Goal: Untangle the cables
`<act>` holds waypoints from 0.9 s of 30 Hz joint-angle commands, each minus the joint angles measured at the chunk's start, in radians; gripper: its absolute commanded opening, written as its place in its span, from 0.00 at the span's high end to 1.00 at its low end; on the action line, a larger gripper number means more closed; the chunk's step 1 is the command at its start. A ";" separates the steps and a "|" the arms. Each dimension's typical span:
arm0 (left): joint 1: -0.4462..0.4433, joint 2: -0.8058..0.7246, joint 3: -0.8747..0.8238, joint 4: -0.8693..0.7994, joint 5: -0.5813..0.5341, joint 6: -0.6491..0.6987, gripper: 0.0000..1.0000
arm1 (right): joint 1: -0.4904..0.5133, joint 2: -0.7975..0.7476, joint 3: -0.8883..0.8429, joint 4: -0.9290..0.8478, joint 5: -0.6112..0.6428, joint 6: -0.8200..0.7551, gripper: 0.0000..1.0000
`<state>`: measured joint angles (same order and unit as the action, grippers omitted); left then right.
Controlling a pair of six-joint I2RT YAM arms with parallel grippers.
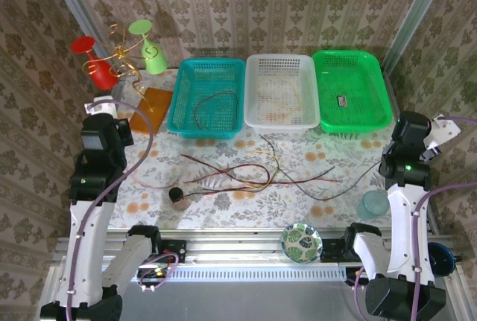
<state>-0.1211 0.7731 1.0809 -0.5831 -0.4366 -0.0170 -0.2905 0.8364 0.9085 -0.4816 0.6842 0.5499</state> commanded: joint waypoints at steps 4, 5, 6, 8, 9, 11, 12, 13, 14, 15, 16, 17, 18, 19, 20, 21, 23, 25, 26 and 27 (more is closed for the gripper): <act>0.007 -0.007 -0.002 0.063 0.276 -0.102 1.00 | -0.005 -0.024 -0.042 0.043 -0.177 0.046 1.00; 0.002 -0.006 -0.001 0.073 0.291 -0.114 1.00 | -0.005 -0.025 -0.042 0.046 -0.208 0.052 1.00; -0.006 -0.005 0.007 0.083 0.299 -0.119 1.00 | -0.005 -0.028 -0.044 0.056 -0.242 0.048 1.00; -0.024 -0.002 0.033 0.098 0.300 -0.119 1.00 | -0.004 -0.038 -0.037 0.065 -0.291 0.039 1.00; -0.032 0.004 0.052 0.106 0.299 -0.117 1.00 | -0.003 -0.041 -0.032 0.068 -0.315 0.033 1.00; -0.049 0.020 0.098 0.120 0.308 -0.115 1.00 | 0.001 -0.047 -0.020 0.076 -0.346 0.015 1.00; -0.059 0.032 0.126 0.129 0.317 -0.114 1.00 | 0.003 -0.048 -0.013 0.075 -0.356 0.012 1.00; -0.069 0.045 0.158 0.139 0.324 -0.111 1.00 | 0.005 -0.049 -0.005 0.076 -0.369 0.010 1.00; -0.080 0.057 0.181 0.152 0.330 -0.107 1.00 | 0.005 -0.051 0.000 0.076 -0.381 0.011 1.00; -0.094 0.071 0.207 0.171 0.337 -0.101 1.00 | 0.007 -0.051 0.004 0.077 -0.398 0.018 1.00; -0.106 0.086 0.230 0.194 0.342 -0.096 1.00 | 0.008 -0.053 0.006 0.081 -0.417 0.021 1.00; -0.116 0.101 0.253 0.209 0.347 -0.093 1.00 | 0.008 -0.054 0.009 0.084 -0.432 0.025 1.00; -0.124 0.121 0.279 0.226 0.354 -0.092 1.00 | 0.010 -0.055 0.013 0.086 -0.447 0.031 1.00; -0.127 0.142 0.304 0.237 0.366 -0.093 1.00 | 0.010 -0.055 0.018 0.090 -0.465 0.036 1.00; -0.129 0.161 0.328 0.248 0.380 -0.096 1.00 | 0.011 -0.055 0.024 0.093 -0.482 0.042 1.00; -0.133 0.182 0.352 0.263 0.398 -0.098 1.00 | 0.012 -0.054 0.033 0.097 -0.503 0.054 1.00; -0.144 0.221 0.402 0.287 0.418 -0.100 1.00 | 0.018 -0.052 0.057 0.111 -0.556 0.079 1.00; -0.156 0.265 0.466 0.302 0.427 -0.093 1.00 | 0.024 -0.046 0.097 0.130 -0.611 0.110 1.00; -0.163 0.284 0.496 0.304 0.427 -0.088 1.00 | 0.026 -0.043 0.116 0.138 -0.632 0.125 1.00; -0.175 0.306 0.535 0.308 0.428 -0.079 1.00 | 0.026 -0.039 0.140 0.149 -0.659 0.135 1.00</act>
<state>-0.2771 1.0470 1.5368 -0.3393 -0.0463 -0.1055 -0.2718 0.7994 0.9737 -0.3962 0.1349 0.6304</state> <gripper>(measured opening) 0.049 0.063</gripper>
